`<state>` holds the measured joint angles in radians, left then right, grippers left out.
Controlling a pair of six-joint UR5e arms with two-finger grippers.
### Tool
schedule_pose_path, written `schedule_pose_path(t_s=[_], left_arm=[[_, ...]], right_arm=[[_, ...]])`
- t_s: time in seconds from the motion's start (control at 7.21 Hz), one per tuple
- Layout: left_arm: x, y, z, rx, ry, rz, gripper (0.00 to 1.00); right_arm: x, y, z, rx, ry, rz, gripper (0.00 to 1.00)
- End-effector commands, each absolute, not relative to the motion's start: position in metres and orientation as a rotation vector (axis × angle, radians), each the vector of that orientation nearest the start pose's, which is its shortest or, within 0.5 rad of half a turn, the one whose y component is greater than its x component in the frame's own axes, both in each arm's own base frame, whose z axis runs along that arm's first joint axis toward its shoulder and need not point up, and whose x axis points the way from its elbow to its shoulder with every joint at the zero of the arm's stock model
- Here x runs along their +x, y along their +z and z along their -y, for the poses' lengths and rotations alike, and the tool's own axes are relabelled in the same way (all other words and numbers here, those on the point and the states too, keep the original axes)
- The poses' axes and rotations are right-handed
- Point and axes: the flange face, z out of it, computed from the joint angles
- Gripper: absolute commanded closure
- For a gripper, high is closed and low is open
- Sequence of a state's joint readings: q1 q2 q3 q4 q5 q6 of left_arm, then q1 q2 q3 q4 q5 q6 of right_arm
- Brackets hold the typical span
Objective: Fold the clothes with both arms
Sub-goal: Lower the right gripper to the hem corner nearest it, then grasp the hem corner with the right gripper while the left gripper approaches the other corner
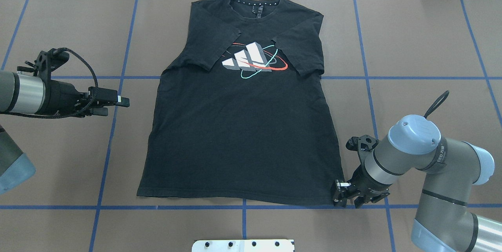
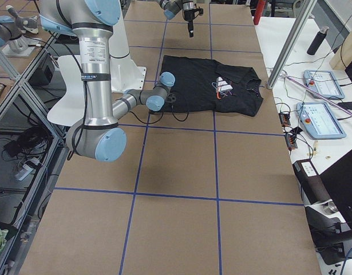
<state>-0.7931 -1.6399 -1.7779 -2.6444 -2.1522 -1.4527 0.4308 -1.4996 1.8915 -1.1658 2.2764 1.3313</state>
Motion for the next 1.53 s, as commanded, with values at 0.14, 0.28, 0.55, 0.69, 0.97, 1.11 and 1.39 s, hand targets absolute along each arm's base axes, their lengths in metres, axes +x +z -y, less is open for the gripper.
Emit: schedule_pose_path(t_s=[0.14,0.28,0.55,0.69,0.97,1.11,1.39], left_arm=[[0.302,0.401,0.418,0.136,-0.171,-1.382,0.01],[0.302,0.401,0.418,0.136,-0.171,-1.382,0.01],[0.302,0.401,0.419,0.136,-0.173,-1.381,0.01],[0.301,0.401,0.420,0.147,-0.182,-1.378,0.01],[0.302,0.401,0.419,0.146,-0.181,-1.378,0.01],[0.302,0.401,0.419,0.146,-0.181,-1.378,0.01],[0.302,0.400,0.420,0.148,-0.181,-1.379,0.01]], right_arm=[[-0.445,0.421,0.277,-0.382,-0.111,0.932,0.49],[-0.443,0.422,0.278,-0.382,-0.107,0.931,0.63],[-0.440,0.421,0.283,-0.378,-0.098,0.935,0.96],[-0.439,0.421,0.284,-0.379,-0.095,0.935,1.00],[-0.436,0.421,0.286,-0.381,-0.091,0.937,1.00],[-0.431,0.416,0.290,-0.379,-0.088,0.951,1.00],[-0.420,0.406,0.296,-0.395,-0.090,0.979,1.00]])
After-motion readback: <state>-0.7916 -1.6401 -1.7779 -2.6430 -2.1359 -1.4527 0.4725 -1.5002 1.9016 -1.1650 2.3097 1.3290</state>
